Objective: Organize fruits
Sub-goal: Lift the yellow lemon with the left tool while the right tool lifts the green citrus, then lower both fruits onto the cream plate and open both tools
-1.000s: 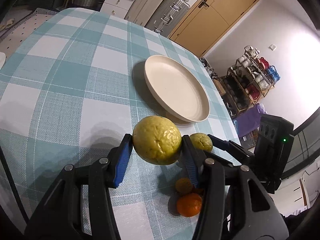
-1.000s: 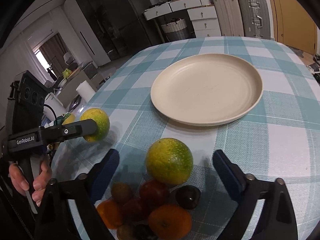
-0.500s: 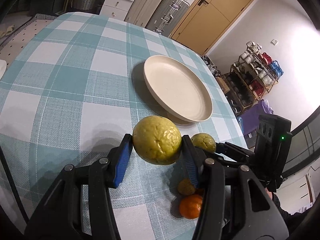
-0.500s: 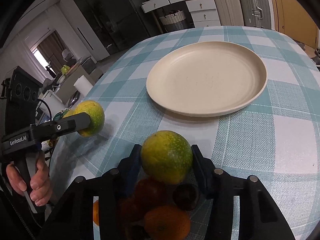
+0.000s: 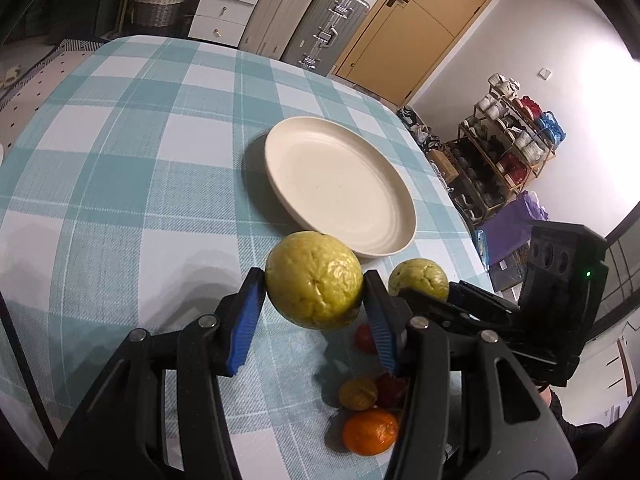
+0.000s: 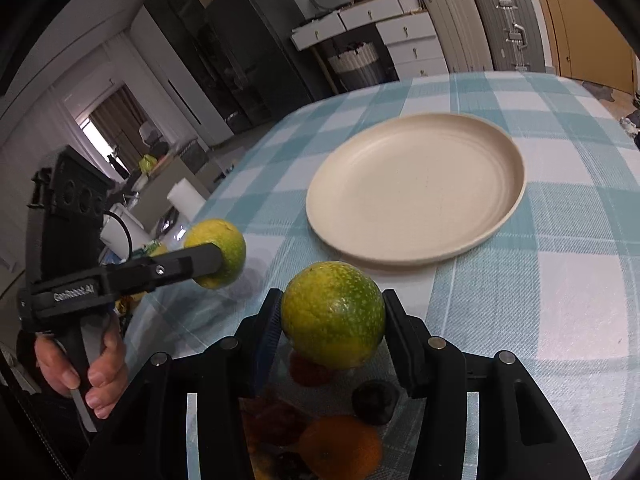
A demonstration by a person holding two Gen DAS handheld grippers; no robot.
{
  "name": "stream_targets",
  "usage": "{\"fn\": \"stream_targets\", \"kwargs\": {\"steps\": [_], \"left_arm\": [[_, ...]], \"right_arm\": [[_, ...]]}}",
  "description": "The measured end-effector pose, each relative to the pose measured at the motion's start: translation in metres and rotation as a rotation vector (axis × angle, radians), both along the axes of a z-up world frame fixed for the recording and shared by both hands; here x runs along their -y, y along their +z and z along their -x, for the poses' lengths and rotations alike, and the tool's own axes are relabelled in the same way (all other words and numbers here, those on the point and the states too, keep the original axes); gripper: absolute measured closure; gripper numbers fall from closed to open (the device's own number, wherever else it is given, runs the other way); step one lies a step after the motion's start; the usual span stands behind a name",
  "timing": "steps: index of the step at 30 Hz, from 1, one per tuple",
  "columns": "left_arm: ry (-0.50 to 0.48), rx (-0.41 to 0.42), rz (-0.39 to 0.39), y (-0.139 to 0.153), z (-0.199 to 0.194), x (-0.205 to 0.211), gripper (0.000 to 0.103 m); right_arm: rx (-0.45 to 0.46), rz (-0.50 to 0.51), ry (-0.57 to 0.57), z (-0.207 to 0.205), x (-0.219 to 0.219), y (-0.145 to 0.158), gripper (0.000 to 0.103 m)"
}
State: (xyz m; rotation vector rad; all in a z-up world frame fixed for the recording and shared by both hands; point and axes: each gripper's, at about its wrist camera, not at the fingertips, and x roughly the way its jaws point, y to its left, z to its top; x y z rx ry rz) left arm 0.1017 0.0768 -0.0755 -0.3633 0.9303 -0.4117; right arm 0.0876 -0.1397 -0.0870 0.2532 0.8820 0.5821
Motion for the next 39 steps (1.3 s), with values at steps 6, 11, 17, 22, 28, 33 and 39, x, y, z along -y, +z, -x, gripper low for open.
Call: {"fn": "stream_targets", "kwargs": {"steps": [6, 11, 17, 22, 28, 33, 39], "left_arm": [[-0.031, 0.020, -0.012, 0.011, -0.018, 0.011, 0.056], [-0.042, 0.028, -0.004, 0.021, -0.041, 0.018, 0.056], [-0.064, 0.026, -0.015, 0.027, -0.078, 0.031, 0.056], [-0.077, -0.002, -0.012, 0.024, -0.115, 0.042, 0.056], [-0.096, -0.033, -0.021, 0.012, -0.158, 0.057, 0.056], [-0.103, -0.058, -0.025, -0.002, -0.185, 0.065, 0.056], [-0.104, -0.077, -0.018, -0.015, -0.206, 0.069, 0.056]], "right_arm": [[0.037, -0.024, -0.017, -0.014, 0.011, 0.016, 0.053], [0.063, -0.048, -0.030, -0.029, 0.021, 0.030, 0.053], [0.078, -0.060, -0.051, -0.056, 0.033, 0.038, 0.053], [0.095, -0.054, -0.062, -0.088, 0.039, 0.044, 0.053], [0.075, -0.050, -0.049, -0.129, 0.038, 0.034, 0.053], [0.040, -0.038, -0.050, -0.155, 0.036, 0.015, 0.053], [0.013, -0.011, -0.043, -0.172, 0.034, -0.006, 0.053]]}}
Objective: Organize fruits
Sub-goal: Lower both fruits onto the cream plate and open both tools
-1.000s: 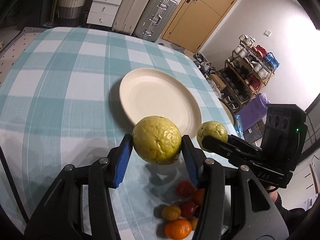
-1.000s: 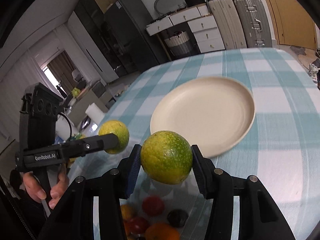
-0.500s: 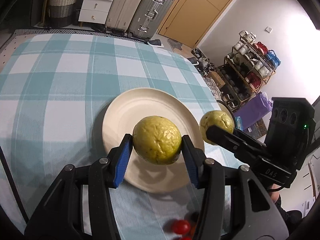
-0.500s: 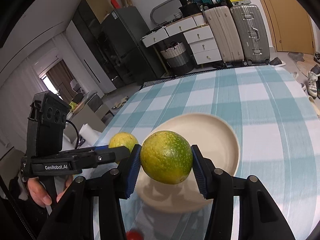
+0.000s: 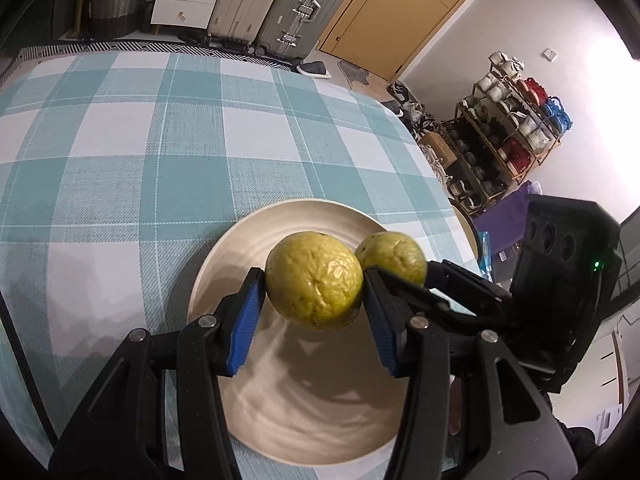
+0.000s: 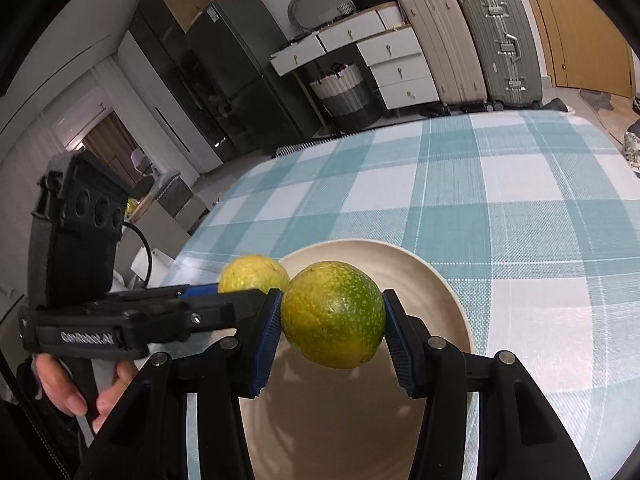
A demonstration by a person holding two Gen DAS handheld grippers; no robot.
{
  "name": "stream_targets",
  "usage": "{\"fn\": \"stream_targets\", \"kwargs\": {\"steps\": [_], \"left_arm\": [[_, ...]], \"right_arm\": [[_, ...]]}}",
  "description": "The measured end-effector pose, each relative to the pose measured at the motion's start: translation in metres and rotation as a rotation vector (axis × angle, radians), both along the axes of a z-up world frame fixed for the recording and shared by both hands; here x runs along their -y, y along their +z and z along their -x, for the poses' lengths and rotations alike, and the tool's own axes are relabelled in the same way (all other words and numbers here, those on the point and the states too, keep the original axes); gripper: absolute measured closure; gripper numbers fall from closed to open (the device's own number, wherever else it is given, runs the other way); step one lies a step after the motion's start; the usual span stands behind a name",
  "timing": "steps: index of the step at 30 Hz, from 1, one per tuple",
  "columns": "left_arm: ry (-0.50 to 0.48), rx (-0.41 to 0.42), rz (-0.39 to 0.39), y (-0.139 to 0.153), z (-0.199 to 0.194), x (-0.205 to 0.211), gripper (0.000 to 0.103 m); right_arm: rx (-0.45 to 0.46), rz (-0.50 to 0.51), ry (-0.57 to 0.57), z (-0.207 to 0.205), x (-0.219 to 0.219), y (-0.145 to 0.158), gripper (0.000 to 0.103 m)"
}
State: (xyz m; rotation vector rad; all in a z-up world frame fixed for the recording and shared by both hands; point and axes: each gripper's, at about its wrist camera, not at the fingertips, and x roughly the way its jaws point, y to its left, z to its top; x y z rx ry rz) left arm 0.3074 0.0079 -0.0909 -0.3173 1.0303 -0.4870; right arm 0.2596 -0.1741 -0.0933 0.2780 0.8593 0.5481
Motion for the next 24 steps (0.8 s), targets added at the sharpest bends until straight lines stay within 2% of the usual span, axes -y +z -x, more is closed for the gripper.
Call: {"fn": "stream_targets", "kwargs": {"steps": [7, 9, 11, 15, 21, 24], "left_arm": [[0.014, -0.010, 0.005, -0.010, -0.017, 0.003, 0.056], [0.038, -0.020, -0.007, -0.011, -0.021, 0.003, 0.055], [0.061, 0.007, -0.030, -0.006, -0.020, 0.003, 0.055], [0.069, 0.044, -0.025, 0.008, -0.011, 0.000, 0.039], [0.100, 0.109, -0.073, 0.030, 0.015, -0.007, 0.038], [0.141, 0.139, -0.149, 0.042, 0.034, -0.010, 0.031]], "right_arm": [[-0.001, 0.008, -0.033, -0.013, 0.004, -0.008, 0.052], [0.021, 0.037, -0.050, -0.016, 0.003, -0.006, 0.044], [0.026, 0.066, -0.053, -0.015, 0.000, -0.003, 0.036], [0.118, 0.104, -0.088, 0.003, 0.002, 0.014, 0.024], [0.203, 0.102, -0.130, 0.036, 0.013, 0.038, 0.016], [0.236, 0.118, -0.151, 0.051, 0.017, 0.050, 0.014]]}}
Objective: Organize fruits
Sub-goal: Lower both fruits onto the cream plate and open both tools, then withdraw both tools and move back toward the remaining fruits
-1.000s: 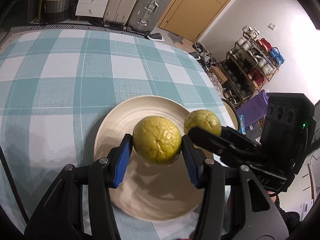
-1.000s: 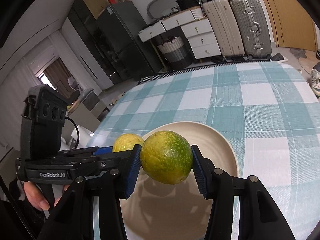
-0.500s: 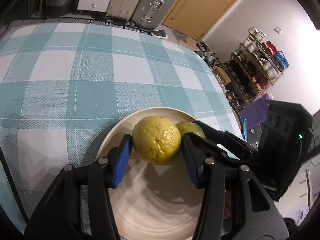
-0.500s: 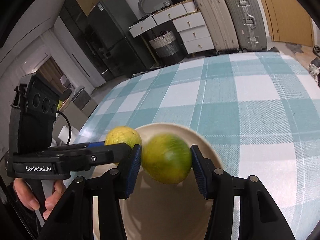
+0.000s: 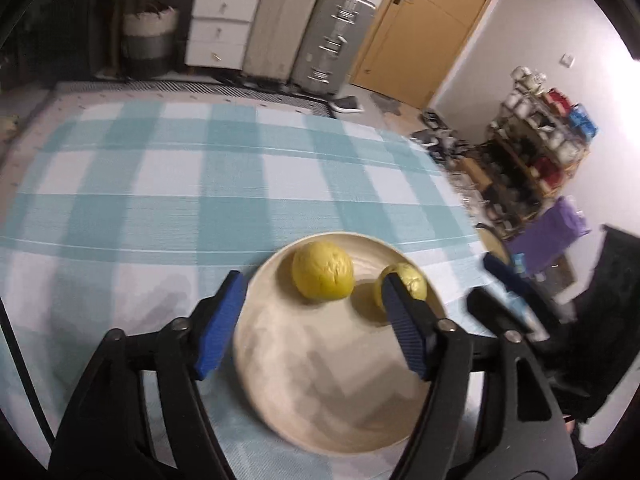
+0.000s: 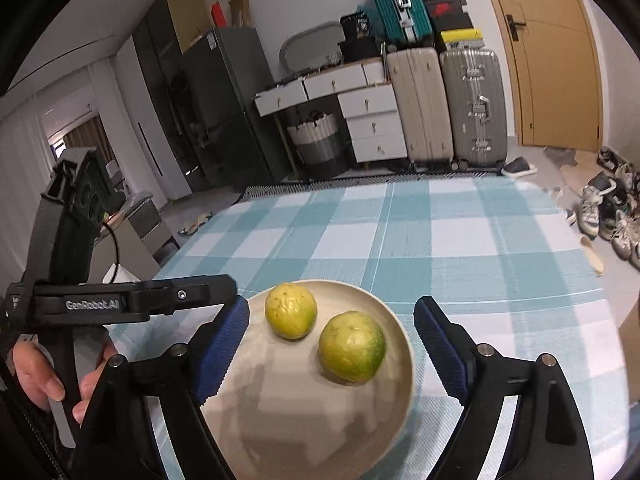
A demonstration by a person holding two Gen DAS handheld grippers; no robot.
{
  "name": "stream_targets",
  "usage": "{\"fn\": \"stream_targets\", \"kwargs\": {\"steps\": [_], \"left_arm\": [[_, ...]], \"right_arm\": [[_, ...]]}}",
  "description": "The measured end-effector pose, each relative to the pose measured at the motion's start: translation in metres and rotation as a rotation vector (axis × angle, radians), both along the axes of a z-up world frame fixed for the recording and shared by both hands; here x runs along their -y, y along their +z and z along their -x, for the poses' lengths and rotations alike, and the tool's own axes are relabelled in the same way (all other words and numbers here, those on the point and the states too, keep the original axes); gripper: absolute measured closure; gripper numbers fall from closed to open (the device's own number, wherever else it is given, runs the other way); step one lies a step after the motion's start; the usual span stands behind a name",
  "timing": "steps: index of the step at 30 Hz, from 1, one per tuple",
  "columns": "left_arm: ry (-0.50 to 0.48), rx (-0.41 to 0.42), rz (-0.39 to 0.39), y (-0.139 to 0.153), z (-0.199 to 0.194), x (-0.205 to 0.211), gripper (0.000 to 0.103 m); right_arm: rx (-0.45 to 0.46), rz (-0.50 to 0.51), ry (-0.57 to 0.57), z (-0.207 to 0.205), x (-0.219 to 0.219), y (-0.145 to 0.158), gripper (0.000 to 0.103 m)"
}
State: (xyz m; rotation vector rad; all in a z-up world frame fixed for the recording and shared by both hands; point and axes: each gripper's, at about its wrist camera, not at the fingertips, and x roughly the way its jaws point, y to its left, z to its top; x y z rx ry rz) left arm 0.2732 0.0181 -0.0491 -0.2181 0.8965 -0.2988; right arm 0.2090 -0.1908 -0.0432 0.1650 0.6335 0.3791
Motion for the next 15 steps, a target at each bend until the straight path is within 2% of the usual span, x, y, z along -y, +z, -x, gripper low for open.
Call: {"fn": "stream_targets", "kwargs": {"steps": [2, 4, 8, 11, 12, 13, 15], "left_arm": [[0.025, 0.039, -0.038, 0.009, 0.014, -0.002, 0.028], [0.039, 0.070, -0.075, 0.017, 0.028, -0.003, 0.022], [0.051, 0.109, -0.103, 0.032, 0.055, -0.004, 0.018], [0.084, 0.151, -0.154, 0.043, 0.079, -0.003, 0.015], [0.087, 0.169, -0.165, 0.047, 0.087, -0.003, 0.011], [0.095, 0.187, -0.180, 0.051, 0.097, -0.002, 0.003], [0.110, 0.219, -0.198, 0.057, 0.112, -0.001, 0.001]], "right_arm": [[0.019, 0.012, -0.021, 0.010, 0.003, 0.007, 0.003], [0.041, 0.018, -0.034, 0.022, 0.006, 0.014, 0.003], [0.058, 0.014, -0.036, 0.042, 0.009, 0.024, 0.001], [0.070, -0.001, -0.039, 0.058, 0.010, 0.031, 0.000], [0.076, -0.002, -0.035, 0.064, 0.009, 0.033, 0.000], [0.082, 0.002, -0.032, 0.070, 0.008, 0.036, 0.000], [0.087, 0.025, -0.025, 0.082, 0.005, 0.041, 0.000]]}}
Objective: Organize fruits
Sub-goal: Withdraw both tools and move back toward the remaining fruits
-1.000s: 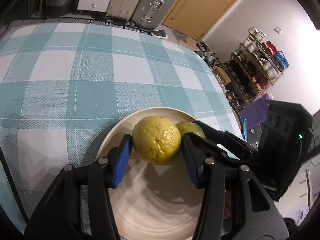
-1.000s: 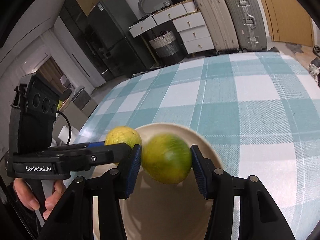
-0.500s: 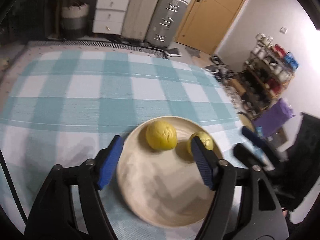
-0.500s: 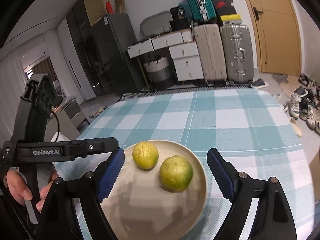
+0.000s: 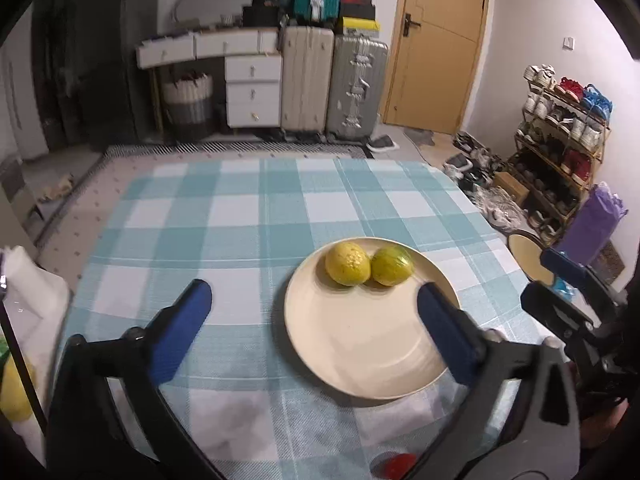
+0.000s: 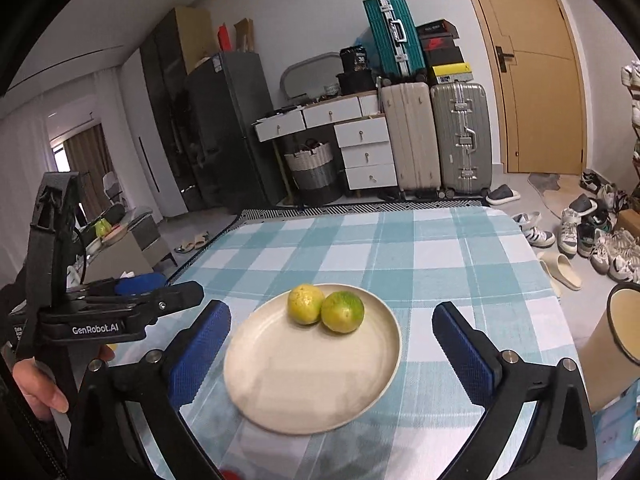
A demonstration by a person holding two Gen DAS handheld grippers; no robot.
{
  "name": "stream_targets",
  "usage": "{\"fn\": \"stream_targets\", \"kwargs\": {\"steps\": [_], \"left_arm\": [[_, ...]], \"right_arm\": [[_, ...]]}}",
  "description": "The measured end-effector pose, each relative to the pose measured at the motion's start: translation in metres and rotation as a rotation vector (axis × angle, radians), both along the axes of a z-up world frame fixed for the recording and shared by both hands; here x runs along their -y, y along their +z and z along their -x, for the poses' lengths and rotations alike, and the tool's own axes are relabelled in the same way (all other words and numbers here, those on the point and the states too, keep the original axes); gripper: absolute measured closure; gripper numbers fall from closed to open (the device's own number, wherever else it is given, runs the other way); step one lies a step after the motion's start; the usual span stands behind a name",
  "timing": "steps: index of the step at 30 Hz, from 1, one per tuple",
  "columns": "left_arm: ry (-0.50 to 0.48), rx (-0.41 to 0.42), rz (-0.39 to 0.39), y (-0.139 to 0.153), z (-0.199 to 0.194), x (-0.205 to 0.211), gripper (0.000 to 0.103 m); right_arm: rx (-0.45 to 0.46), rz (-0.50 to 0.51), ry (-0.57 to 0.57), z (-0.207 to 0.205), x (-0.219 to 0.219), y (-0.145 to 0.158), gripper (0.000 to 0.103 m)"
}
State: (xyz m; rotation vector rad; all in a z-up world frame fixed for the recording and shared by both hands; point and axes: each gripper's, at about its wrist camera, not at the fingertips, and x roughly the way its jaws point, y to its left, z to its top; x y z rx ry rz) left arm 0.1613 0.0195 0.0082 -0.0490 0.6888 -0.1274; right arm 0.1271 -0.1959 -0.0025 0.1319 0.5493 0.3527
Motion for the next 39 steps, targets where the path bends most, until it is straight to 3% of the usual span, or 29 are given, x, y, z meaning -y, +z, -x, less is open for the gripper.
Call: {"fn": "stream_targets", "kwargs": {"steps": [8, 12, 15, 20, 25, 28, 39], "left_arm": [[0.031, 0.036, -0.020, 0.014, 0.049, 0.001, 0.001], [0.044, 0.060, -0.053, 0.016, 0.077, 0.001, 0.001], [0.040, 0.067, -0.050, 0.014, 0.092, -0.001, 0.001], [0.033, 0.065, -0.024, 0.006, 0.110, -0.007, 0.001], [0.034, 0.034, -0.010, -0.006, 0.126, -0.010, 0.001], [0.023, 0.003, 0.000, -0.016, 0.138, -0.013, 0.001], [-0.060, -0.091, 0.017, -0.052, 0.165, -0.016, 0.001]], "right_arm": [[-0.008, 0.029, 0.012, 0.036, -0.011, 0.004, 0.000], [0.013, 0.113, -0.038, 0.054, -0.017, 0.002, 0.000], [0.033, 0.103, -0.020, 0.069, -0.019, 0.004, 0.000], [0.081, 0.073, -0.084, 0.096, -0.014, 0.008, 0.000], [0.037, 0.004, -0.019, 0.111, -0.008, -0.004, 0.000], [0.004, -0.036, -0.035, 0.118, -0.001, -0.012, 0.000], [-0.056, 0.004, -0.025, 0.134, -0.003, -0.035, 0.000]]}}
